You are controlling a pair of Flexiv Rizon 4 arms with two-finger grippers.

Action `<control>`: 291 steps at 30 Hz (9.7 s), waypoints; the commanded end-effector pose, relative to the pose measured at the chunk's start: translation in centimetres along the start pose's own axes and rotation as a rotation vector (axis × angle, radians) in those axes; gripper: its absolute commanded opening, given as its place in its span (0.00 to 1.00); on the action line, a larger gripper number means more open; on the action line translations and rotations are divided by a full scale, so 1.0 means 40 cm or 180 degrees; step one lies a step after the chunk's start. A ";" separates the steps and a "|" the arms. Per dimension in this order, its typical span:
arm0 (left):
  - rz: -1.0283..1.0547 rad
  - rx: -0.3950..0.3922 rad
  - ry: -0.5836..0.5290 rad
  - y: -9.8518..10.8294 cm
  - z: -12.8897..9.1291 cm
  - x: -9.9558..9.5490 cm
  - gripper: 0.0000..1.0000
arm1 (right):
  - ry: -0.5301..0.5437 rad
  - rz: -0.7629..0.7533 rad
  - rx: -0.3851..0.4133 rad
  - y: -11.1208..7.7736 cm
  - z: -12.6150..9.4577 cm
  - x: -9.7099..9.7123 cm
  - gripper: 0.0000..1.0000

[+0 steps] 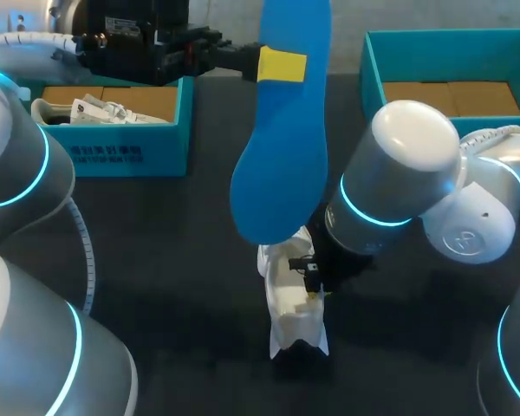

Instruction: Take the shoe out of the shoebox, open the shoe tongue, remove and reinsert the insole, then place the shoe into the shoebox

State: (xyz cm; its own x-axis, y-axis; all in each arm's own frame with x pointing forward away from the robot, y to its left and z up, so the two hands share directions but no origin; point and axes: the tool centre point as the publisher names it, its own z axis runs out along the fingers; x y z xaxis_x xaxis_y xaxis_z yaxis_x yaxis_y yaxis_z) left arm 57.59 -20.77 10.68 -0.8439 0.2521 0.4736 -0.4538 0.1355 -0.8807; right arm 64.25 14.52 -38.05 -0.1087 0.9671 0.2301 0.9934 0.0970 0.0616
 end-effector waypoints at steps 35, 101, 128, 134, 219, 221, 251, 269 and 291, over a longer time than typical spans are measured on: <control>-0.0002 -0.0009 -0.0001 -0.001 0.002 -0.001 0.00 | 0.0598 0.0282 -0.0342 0.029 -0.229 -0.025 1.00; 0.3946 0.0203 -0.0262 -0.016 -0.149 -0.089 0.00 | 0.2836 0.0664 -0.0248 0.139 -0.490 -0.039 1.00; 0.4905 -0.0025 -0.0474 0.017 -0.166 -0.127 0.00 | 0.3108 0.0739 -0.0213 0.171 -0.511 -0.036 1.00; 0.5899 -0.0301 -0.0597 0.067 -0.176 -0.151 0.00 | 0.3291 0.0844 -0.0195 0.195 -0.531 -0.042 1.00; 0.8014 -0.0892 -0.1120 0.427 -0.194 -0.442 0.00 | 0.3449 0.0866 -0.0282 0.237 -0.582 -0.061 1.00; 0.8014 -0.0892 -0.1120 0.427 -0.194 -0.442 0.00 | 0.3449 0.0866 -0.0282 0.237 -0.582 -0.061 1.00; 0.8014 -0.0892 -0.1120 0.427 -0.194 -0.442 0.00 | 0.3554 0.0471 -0.0422 0.290 -0.546 0.175 1.00; 0.7965 -0.0917 -0.0940 0.496 -0.146 -0.525 0.00 | 0.3591 0.0341 -0.0322 0.286 -0.536 0.236 0.97; 0.8084 -0.1041 -0.1077 0.486 -0.139 -0.542 0.00 | 0.3694 0.0415 -0.0217 0.264 -0.503 0.251 0.43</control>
State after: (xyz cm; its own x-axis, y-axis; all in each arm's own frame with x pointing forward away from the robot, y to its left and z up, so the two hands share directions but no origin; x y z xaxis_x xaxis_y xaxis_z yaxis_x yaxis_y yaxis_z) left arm 68.73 -18.01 -16.68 0.4846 0.0187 -0.8745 0.8729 0.0539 0.4849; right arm 73.06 20.20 -15.41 -0.0102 0.1715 0.9851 0.9995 -0.0286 0.0153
